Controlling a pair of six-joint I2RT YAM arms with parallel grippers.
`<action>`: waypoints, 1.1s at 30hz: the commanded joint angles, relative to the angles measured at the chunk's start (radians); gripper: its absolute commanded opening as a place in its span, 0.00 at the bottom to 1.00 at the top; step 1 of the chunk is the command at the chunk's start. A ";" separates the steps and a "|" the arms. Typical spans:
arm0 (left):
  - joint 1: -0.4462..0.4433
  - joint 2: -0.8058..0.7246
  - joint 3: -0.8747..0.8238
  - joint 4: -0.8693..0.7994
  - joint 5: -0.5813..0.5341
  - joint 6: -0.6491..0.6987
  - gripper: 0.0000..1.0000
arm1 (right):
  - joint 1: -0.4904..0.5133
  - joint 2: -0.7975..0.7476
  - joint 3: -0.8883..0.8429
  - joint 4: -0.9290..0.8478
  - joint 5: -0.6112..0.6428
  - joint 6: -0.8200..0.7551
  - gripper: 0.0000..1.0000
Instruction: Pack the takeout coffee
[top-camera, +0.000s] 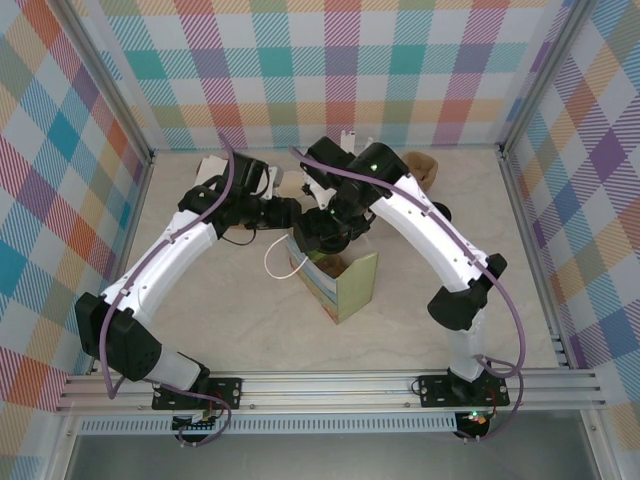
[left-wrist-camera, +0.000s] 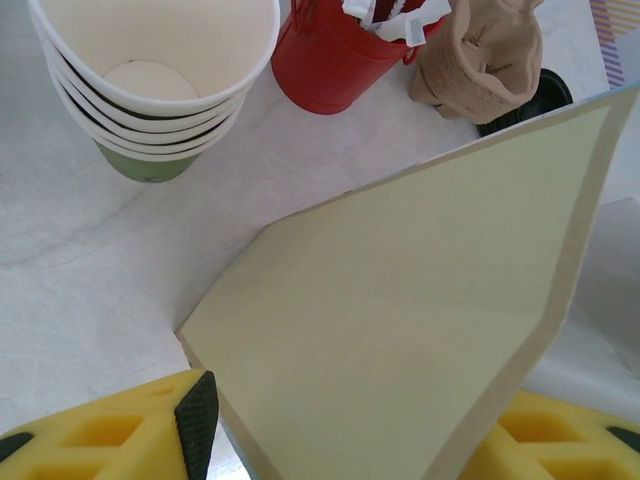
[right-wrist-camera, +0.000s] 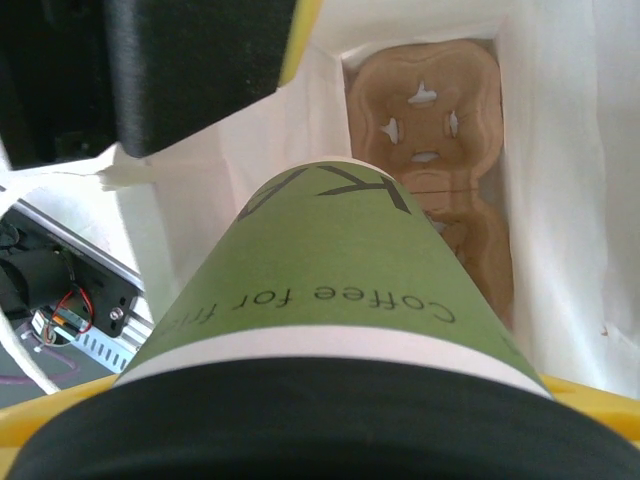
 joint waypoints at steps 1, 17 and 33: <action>-0.009 -0.031 -0.018 -0.005 -0.014 0.009 0.57 | -0.018 -0.031 -0.025 -0.132 0.008 -0.007 0.84; -0.009 -0.025 -0.020 0.002 -0.008 0.007 0.58 | -0.040 0.000 -0.076 -0.176 0.086 -0.064 0.84; -0.009 -0.018 -0.015 0.008 -0.010 -0.003 0.63 | -0.039 0.024 -0.150 -0.177 0.070 -0.106 0.84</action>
